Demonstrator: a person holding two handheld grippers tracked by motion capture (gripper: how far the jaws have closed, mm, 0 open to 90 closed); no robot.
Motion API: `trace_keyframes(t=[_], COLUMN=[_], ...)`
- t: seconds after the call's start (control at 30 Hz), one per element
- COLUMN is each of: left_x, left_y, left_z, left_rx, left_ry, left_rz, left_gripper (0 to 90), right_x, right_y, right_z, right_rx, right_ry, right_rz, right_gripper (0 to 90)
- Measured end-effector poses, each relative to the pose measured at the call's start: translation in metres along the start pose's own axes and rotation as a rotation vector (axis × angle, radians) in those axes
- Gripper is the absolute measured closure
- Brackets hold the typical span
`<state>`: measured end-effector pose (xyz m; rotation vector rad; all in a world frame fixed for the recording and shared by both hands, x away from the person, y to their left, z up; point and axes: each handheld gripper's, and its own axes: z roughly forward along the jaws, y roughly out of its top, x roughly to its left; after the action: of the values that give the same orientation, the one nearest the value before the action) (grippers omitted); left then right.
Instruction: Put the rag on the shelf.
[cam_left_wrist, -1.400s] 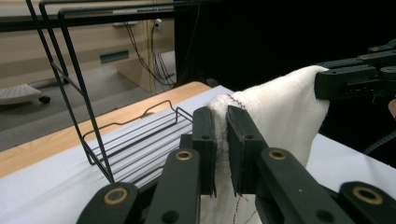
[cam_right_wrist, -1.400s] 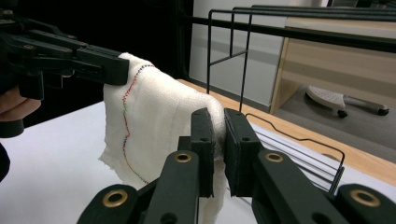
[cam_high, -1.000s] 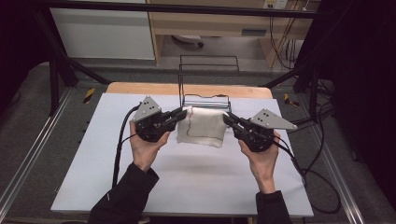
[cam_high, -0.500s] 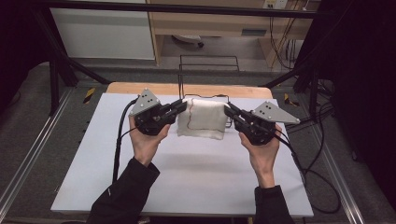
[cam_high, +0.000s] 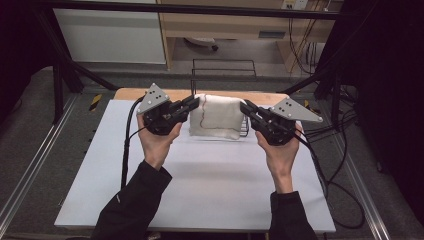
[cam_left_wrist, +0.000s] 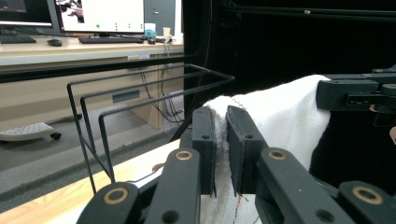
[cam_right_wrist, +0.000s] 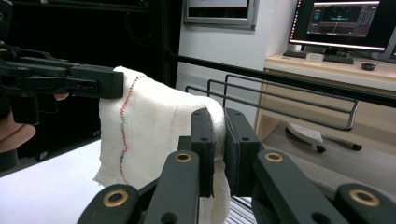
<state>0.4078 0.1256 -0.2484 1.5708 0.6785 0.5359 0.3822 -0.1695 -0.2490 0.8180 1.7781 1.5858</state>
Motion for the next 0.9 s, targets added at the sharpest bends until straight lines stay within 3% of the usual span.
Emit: trace_keyframes(t=[0.9], left_x=[0.008], left_y=[0.043], left_z=[0.015], left_rx=[-0.069], left_ry=[0.012], left_rz=[-0.005], left_gripper=[81.9], right_x=[-0.016], right_y=[0.046], right_z=[0.011], right_rx=[-0.051], right_ry=[-0.048], right_rz=[-0.038], right_gripper=[83.5])
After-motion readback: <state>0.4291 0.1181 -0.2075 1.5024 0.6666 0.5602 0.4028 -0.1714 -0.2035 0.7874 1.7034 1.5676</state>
